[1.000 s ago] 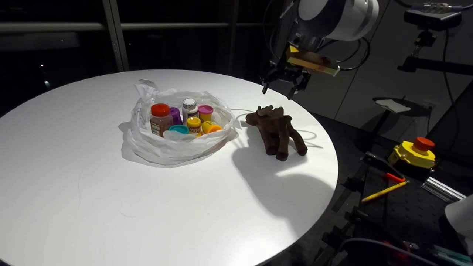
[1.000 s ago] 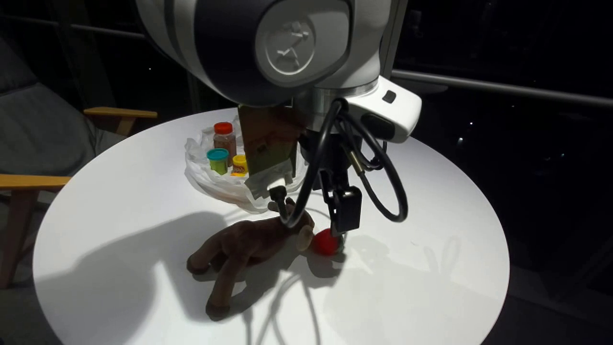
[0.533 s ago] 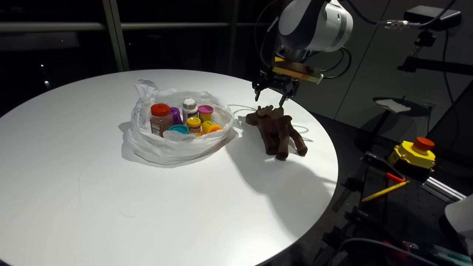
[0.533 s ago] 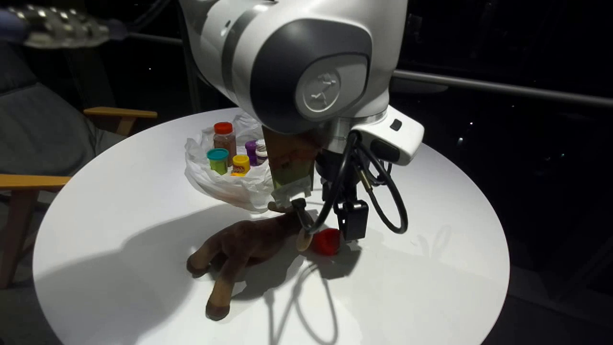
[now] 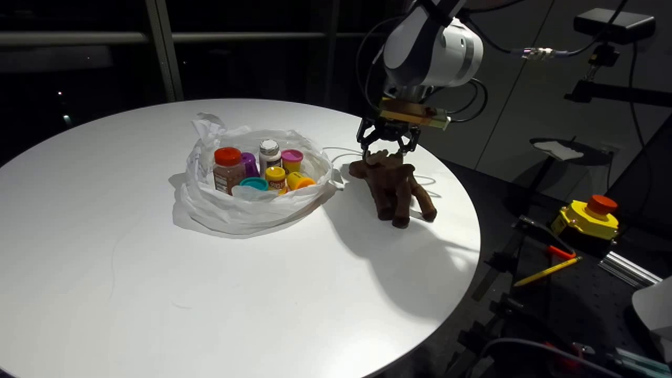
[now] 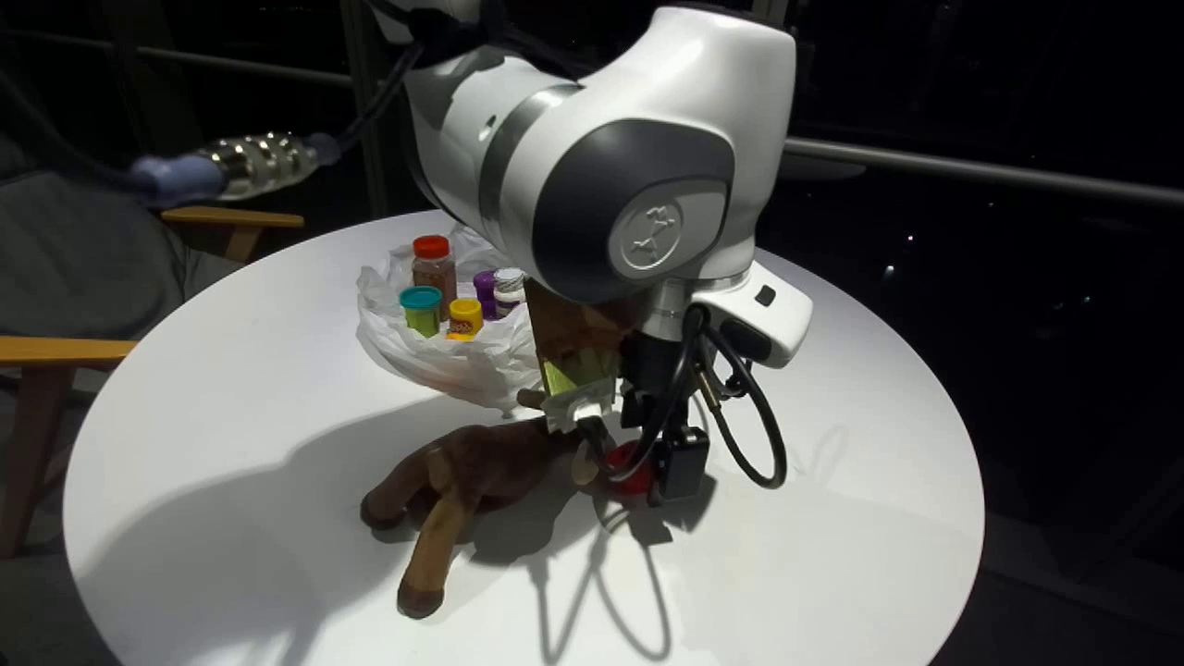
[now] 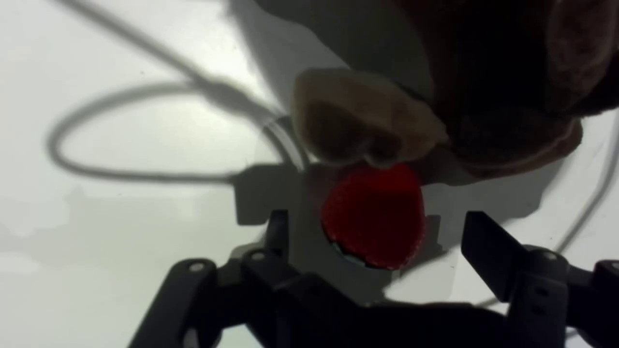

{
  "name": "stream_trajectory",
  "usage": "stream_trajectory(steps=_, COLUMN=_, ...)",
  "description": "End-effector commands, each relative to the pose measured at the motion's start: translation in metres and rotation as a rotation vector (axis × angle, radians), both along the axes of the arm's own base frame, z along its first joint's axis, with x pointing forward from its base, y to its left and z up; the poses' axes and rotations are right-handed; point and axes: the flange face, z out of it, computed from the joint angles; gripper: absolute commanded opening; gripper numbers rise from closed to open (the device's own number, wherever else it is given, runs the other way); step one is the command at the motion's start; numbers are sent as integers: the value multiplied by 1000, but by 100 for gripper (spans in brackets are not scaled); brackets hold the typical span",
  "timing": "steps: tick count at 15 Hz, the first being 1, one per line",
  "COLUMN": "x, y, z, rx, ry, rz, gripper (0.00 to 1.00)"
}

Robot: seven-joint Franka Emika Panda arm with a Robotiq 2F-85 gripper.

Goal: Put the contents on the table inside the plastic bag.

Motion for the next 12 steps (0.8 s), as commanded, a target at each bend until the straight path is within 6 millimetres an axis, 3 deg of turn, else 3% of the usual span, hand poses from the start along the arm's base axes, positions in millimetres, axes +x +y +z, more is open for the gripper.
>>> stream_trajectory(steps=1, x=9, y=-6, z=2, rx=16, ry=10, rz=-28, gripper=59)
stream_trajectory(steps=3, x=7, y=-5, z=3, rx=24, ry=13, rz=-28, gripper=41)
stream_trajectory(steps=6, x=3, y=-3, z=14, rx=20, ry=7, rz=-34, gripper=21)
stream_trajectory(steps=9, x=4, y=0, z=40, rx=0, ry=-34, rz=-47, gripper=21)
stream_trajectory(steps=12, x=15, y=28, z=92, rx=-45, ry=-112, rz=-3, gripper=21)
